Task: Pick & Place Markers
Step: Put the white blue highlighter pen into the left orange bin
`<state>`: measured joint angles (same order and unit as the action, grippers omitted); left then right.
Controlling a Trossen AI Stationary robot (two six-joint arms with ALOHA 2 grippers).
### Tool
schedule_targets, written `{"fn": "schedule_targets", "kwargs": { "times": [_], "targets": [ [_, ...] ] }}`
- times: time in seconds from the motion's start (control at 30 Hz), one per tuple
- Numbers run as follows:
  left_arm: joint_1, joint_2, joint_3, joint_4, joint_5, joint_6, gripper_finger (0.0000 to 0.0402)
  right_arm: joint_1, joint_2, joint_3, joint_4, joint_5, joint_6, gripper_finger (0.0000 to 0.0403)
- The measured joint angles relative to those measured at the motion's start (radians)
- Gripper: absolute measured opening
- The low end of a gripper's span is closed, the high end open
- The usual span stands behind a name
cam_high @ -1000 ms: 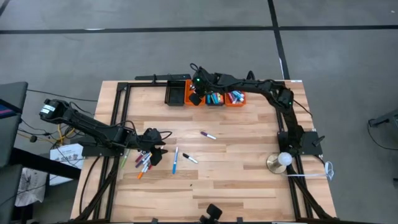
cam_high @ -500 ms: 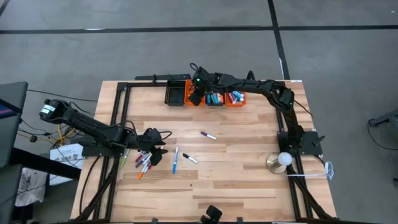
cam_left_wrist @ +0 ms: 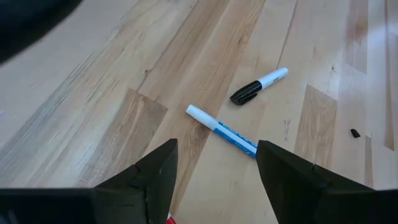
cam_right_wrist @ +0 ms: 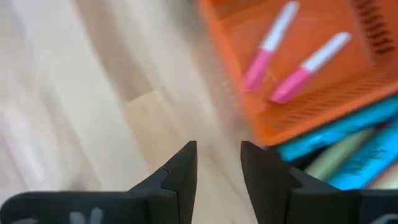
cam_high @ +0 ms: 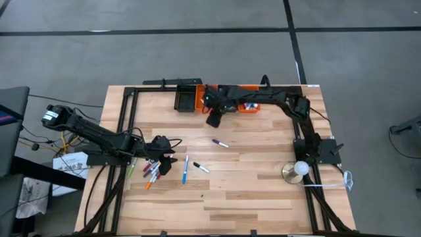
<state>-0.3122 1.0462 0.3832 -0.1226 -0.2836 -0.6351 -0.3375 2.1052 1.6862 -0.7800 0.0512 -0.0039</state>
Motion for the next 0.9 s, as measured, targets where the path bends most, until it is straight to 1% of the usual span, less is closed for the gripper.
{"fn": "schedule_targets", "kwargs": {
  "times": [0.23,0.37,0.47,0.67,0.8,0.9],
  "targets": [
    [0.000,0.000,0.000,0.000,0.000,-0.002,0.0214,0.098,-0.045,-0.045,0.048,0.008,-0.023,0.0109],
    [0.000,0.000,0.000,0.000,0.000,-0.006,0.0214,0.146,-0.109,-0.131,0.132,0.035,-0.023,0.0109],
    [-0.002,0.000,0.001,0.001,0.000,-0.006,0.0214,0.167,-0.190,-0.253,0.210,0.035,-0.007,0.0109],
    [0.000,0.000,0.001,0.012,0.000,-0.006,0.0214,0.201,-0.358,-0.593,0.547,0.033,0.028,0.0109],
    [0.000,0.000,0.001,0.019,-0.008,-0.006,0.0214,0.222,-0.392,-0.768,0.733,0.029,0.061,0.0109],
    [0.000,0.000,0.001,0.020,-0.025,-0.006,0.0214,0.234,-0.383,-0.837,0.827,0.030,0.064,0.0109]
  ]
}}
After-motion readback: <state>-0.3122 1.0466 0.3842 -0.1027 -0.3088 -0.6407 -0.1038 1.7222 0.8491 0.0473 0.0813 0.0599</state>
